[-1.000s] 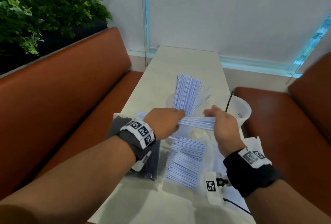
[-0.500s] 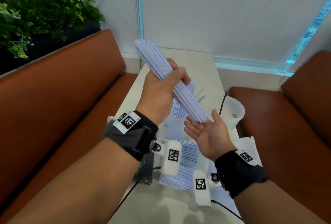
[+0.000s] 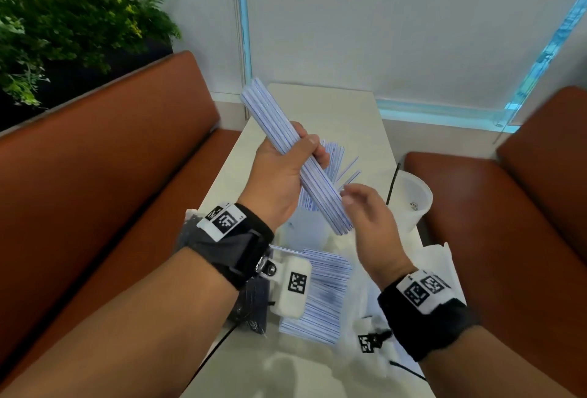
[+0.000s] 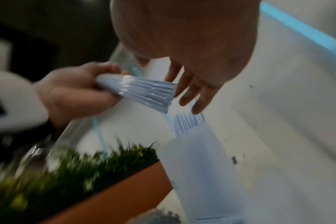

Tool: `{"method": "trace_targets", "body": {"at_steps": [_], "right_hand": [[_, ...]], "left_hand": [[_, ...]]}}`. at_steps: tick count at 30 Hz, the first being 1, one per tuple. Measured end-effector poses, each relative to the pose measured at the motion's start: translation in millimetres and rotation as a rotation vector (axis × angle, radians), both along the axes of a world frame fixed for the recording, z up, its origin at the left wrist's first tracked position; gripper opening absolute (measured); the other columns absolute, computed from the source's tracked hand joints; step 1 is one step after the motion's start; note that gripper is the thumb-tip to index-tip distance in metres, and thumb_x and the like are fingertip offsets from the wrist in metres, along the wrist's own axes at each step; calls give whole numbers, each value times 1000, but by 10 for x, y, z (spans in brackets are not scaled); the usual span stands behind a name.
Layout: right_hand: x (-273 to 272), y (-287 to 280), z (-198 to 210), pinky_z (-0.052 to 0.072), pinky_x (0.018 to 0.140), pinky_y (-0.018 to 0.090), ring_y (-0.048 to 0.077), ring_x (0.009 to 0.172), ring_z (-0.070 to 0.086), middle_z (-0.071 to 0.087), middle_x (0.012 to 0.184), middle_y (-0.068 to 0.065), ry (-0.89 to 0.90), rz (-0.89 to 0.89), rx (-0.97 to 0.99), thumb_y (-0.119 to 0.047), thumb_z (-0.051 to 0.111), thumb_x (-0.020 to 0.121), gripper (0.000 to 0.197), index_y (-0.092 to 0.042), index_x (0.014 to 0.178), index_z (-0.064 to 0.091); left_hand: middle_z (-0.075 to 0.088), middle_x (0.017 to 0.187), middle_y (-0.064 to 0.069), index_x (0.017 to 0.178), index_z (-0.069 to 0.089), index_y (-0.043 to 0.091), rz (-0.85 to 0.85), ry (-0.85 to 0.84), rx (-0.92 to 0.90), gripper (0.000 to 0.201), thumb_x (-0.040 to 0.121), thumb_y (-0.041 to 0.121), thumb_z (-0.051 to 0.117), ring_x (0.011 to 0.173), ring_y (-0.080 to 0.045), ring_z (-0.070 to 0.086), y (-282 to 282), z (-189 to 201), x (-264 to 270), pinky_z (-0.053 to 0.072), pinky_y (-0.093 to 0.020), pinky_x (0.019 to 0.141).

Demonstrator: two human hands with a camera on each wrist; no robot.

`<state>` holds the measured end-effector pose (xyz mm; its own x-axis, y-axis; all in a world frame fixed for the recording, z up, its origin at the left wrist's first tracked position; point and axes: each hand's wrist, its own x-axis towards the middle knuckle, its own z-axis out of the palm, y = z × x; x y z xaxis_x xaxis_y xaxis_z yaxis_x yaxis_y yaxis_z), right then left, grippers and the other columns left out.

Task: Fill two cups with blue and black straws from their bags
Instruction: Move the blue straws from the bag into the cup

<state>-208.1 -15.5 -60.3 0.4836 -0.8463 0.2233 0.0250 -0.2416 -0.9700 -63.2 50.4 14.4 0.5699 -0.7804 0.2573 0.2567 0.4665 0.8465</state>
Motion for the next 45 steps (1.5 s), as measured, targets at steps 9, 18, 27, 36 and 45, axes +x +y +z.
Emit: {"method": "trace_targets", "body": {"at_steps": [9, 18, 27, 36, 45], "right_hand": [[236, -2, 5, 53, 65, 43, 17, 64, 60, 65, 73, -1, 495, 80, -291, -51, 52, 95, 27, -28, 82, 52], [400, -319, -237, 45, 74, 34, 21, 102, 63, 46, 134, -7, 1066, 165, -590, -60, 55, 93, 57, -29, 141, 46], [464, -425, -412, 42, 67, 38, 24, 81, 51, 39, 96, -4, 1053, 281, -707, -46, 32, 107, 36, -17, 107, 52], [492, -419, -495, 39, 66, 36, 21, 79, 42, 39, 99, -3, 1022, 238, -722, -46, 32, 107, 36, -16, 109, 51], [241, -332, -323, 47, 61, 32, 14, 76, 58, 48, 115, -10, 728, 102, -724, -42, 47, 101, 23, -33, 122, 53]], "left_hand": [[66, 77, -8, 99, 61, 14, -59, -69, 16, 16, 86, 12, 69, 73, -25, 67, -65, 50, 51, 56, -33, 77], [57, 63, -1, 85, 53, 14, 377, -247, -55, 9, 93, 12, 57, 59, -19, 57, -398, 335, 629, 50, -32, 65], [55, 70, 2, 81, 54, 18, 382, -742, 598, 19, 95, 30, 60, 60, -12, 52, -650, -611, 871, 37, -21, 53], [62, 116, 4, 137, 42, 16, 32, -835, 838, 64, 89, 45, 72, 103, -14, 63, -763, -972, 876, 50, -30, 84], [50, 132, 2, 140, 46, 24, 382, -757, 597, 62, 88, 48, 69, 115, -6, 51, -281, -782, 842, 42, -25, 97]]}}
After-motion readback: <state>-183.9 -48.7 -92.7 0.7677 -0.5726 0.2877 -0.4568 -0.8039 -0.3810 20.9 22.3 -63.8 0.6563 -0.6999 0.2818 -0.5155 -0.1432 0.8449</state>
